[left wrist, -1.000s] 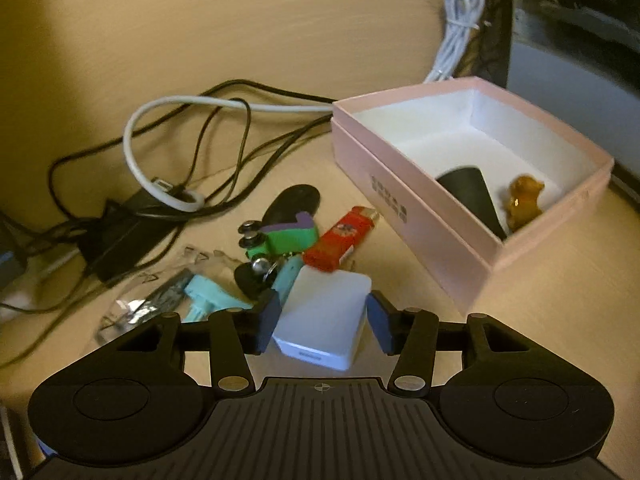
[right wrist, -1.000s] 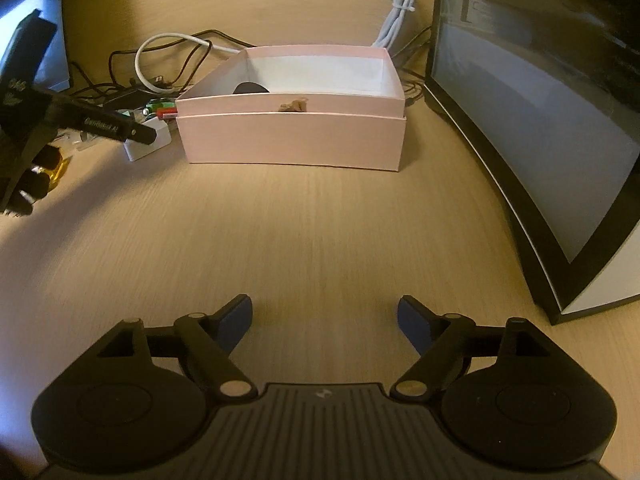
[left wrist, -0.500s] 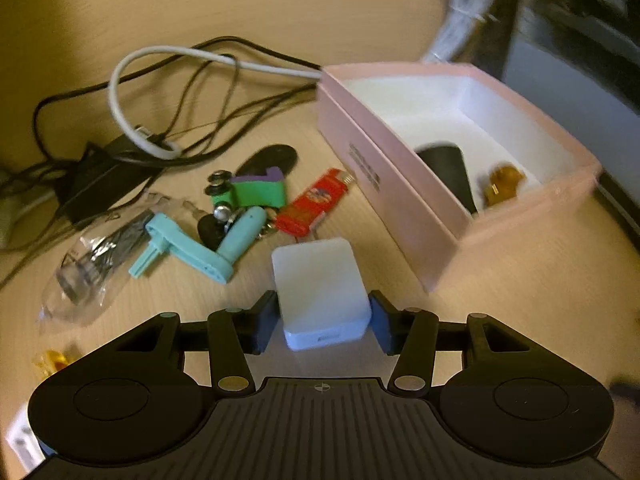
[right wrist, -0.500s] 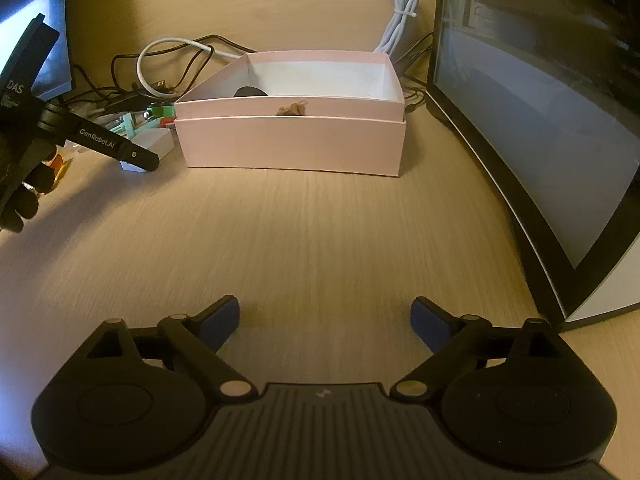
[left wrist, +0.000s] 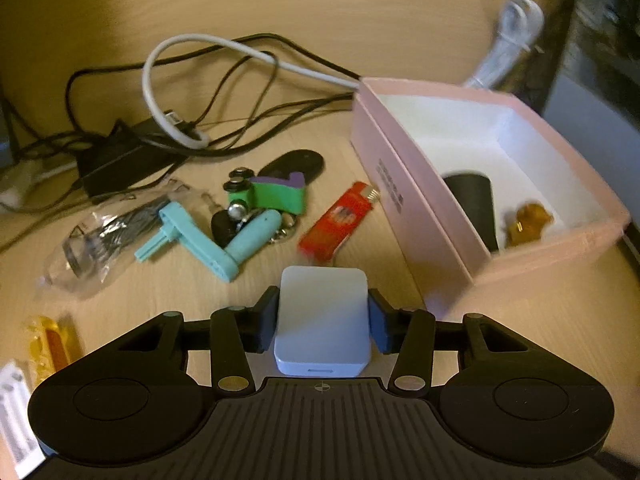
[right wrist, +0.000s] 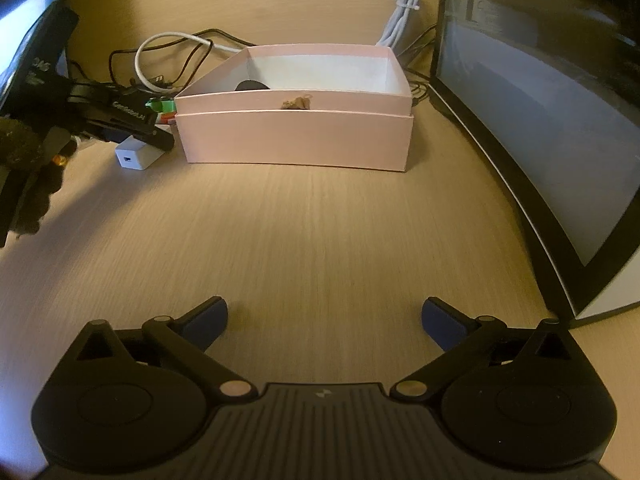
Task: Organize rigid objects
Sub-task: 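Grasp the white charger plug with the left gripper, then hold the white charger with the left gripper while the right gripper grasps the red lighter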
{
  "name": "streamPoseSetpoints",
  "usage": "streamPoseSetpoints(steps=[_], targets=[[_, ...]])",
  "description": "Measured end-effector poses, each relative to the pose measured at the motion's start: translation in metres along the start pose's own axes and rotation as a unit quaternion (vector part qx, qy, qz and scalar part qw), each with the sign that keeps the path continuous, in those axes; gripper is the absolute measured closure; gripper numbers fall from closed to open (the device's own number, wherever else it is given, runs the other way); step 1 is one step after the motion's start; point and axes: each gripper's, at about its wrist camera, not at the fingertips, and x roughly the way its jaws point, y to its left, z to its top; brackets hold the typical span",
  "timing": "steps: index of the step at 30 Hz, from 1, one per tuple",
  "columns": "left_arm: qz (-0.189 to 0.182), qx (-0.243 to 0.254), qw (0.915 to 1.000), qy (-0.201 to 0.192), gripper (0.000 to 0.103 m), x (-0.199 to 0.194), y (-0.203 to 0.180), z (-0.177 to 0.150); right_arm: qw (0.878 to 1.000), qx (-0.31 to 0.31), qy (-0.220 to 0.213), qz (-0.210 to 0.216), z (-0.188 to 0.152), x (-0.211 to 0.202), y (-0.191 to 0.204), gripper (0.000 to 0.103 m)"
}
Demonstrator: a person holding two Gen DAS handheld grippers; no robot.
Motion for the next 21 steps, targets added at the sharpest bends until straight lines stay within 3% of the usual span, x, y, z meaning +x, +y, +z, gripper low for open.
streamPoseSetpoints(steps=[3, 5, 11, 16, 18, 21], targets=[[-0.018, -0.016, 0.9997, 0.01, 0.053, -0.013, 0.003, -0.01, 1.0, -0.009, 0.005, 0.014, 0.006, 0.003, 0.002, 0.001], [-0.029, -0.044, 0.9985, 0.015, 0.053, -0.028, 0.008, -0.023, 0.999, -0.018, 0.008, 0.027, 0.013, 0.004, 0.007, 0.01], [-0.022, -0.101, 0.9945, 0.017, 0.053, -0.099, 0.027, -0.08, 0.996, -0.049, -0.056, 0.057, 0.04, 0.003, 0.051, 0.023], [-0.001, -0.153, 0.9882, 0.013, 0.053, -0.147, 0.064, -0.116, 0.988, -0.082, -0.098, 0.089, 0.061, 0.017, 0.117, 0.059], [0.009, -0.171, 0.9852, 0.008, 0.053, -0.164, 0.081, -0.128, 0.987, -0.084, -0.106, 0.086, 0.07, 0.029, 0.141, 0.066], [0.012, -0.179, 0.9837, -0.006, 0.053, -0.188, 0.104, -0.139, 0.991, -0.06, -0.113, 0.038, 0.089, 0.051, 0.168, 0.066]])
